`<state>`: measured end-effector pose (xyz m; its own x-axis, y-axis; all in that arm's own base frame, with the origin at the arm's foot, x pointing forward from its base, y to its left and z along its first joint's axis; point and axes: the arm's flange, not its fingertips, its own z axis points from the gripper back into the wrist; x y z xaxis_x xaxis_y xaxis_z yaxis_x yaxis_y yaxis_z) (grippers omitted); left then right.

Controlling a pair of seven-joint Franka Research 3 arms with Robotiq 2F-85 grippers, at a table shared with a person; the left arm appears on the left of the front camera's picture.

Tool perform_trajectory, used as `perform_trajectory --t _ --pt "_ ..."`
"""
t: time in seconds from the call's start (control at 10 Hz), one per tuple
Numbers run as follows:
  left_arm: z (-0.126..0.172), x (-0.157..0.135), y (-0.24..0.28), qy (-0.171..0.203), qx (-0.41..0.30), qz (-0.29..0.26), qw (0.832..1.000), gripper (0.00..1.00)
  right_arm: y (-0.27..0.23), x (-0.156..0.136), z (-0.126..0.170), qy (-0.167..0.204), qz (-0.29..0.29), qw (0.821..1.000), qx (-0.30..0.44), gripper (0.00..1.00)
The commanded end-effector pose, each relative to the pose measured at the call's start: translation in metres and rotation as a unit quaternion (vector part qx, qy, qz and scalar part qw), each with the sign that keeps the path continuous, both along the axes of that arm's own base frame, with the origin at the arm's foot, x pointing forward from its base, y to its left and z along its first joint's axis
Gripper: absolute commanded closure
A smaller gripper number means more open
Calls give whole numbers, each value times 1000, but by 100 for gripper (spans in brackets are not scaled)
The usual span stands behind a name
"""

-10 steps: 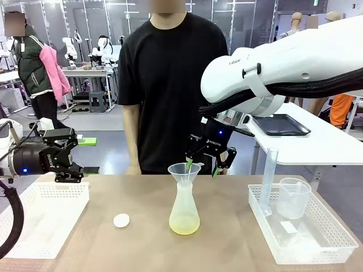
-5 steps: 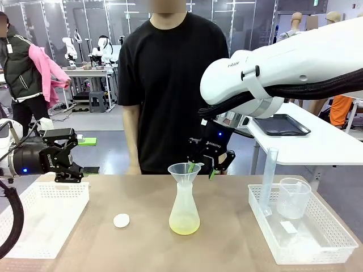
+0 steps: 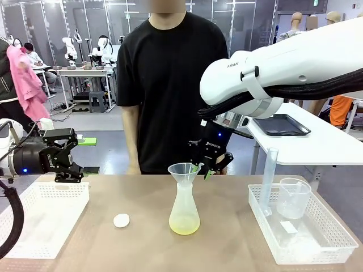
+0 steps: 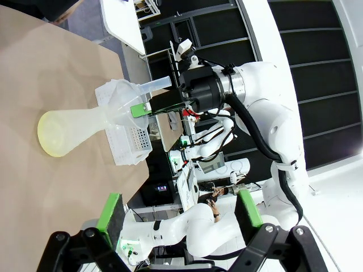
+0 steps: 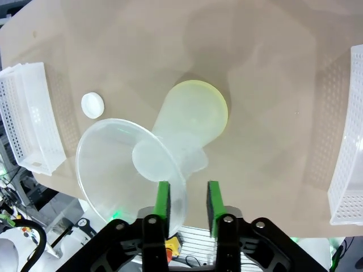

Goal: Prepare the solutions needed for the experiment.
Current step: Once the solution is in the Big flask , pick up the Plastic Funnel and place it back into the right Organizing basket.

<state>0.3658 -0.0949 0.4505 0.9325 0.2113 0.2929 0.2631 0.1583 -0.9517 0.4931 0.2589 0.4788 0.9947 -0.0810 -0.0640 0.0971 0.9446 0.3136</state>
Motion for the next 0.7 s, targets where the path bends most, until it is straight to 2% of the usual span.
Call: perform_trajectory --t 0.0,0.1,0.2,0.6 --pt "3 0 -2 4 -12 2 1000 0 9 3 0 3 0 1000 -8 96" --pt "3 0 -2 4 -12 2 1000 0 10 3 0 3 3 1000 -7 93" --pt "3 0 -2 4 -12 2 1000 0 10 3 0 3 6 1000 -6 100" --pt "3 0 -2 4 -12 2 1000 0 12 -1 5 2 4 1000 -2 100"
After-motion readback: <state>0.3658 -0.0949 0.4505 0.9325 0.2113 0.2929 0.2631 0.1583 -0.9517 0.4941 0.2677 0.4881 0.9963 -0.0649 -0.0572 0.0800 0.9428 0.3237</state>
